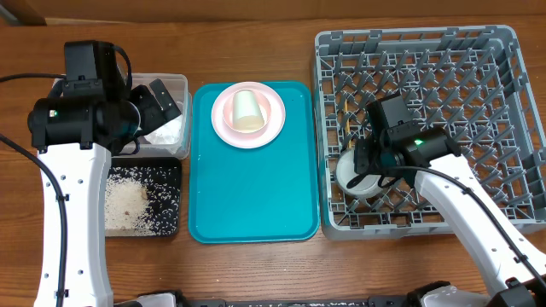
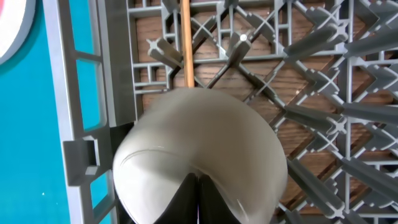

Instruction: Sort waste into correct bins and load items into the dishwasher

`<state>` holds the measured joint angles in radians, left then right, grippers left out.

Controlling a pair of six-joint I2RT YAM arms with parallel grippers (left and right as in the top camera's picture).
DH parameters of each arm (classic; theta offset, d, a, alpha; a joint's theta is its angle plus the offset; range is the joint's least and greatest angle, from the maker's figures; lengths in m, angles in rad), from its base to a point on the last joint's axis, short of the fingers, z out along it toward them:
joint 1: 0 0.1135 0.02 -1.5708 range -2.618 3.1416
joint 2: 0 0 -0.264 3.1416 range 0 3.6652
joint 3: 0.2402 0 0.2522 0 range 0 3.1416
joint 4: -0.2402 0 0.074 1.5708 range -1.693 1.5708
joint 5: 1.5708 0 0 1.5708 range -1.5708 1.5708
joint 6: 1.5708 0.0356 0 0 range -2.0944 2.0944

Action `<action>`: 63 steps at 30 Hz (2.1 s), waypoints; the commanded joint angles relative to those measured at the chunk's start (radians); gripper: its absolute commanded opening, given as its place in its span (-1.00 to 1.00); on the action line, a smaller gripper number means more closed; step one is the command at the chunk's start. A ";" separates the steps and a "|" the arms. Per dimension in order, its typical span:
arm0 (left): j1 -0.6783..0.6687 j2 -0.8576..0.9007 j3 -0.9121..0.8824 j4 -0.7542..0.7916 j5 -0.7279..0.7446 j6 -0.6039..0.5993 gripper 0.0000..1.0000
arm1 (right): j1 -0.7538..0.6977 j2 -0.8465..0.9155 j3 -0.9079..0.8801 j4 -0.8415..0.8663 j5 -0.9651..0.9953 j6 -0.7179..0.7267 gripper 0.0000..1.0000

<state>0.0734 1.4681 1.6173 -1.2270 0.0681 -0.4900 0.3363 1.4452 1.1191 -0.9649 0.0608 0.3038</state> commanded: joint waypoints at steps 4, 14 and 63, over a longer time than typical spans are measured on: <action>-0.004 -0.009 0.020 0.001 0.003 0.019 1.00 | 0.005 0.005 0.015 0.036 0.085 0.011 -0.81; -0.004 -0.009 0.020 0.001 0.003 0.019 1.00 | 0.004 0.005 0.014 0.018 0.092 0.012 -0.80; -0.004 -0.009 0.020 0.001 0.003 0.019 0.99 | 0.497 0.581 0.058 1.054 -0.075 -0.570 -0.33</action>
<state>0.0734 1.4681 1.6176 -1.2270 0.0685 -0.4900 0.8375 2.0190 1.1595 0.0761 -0.0364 -0.2436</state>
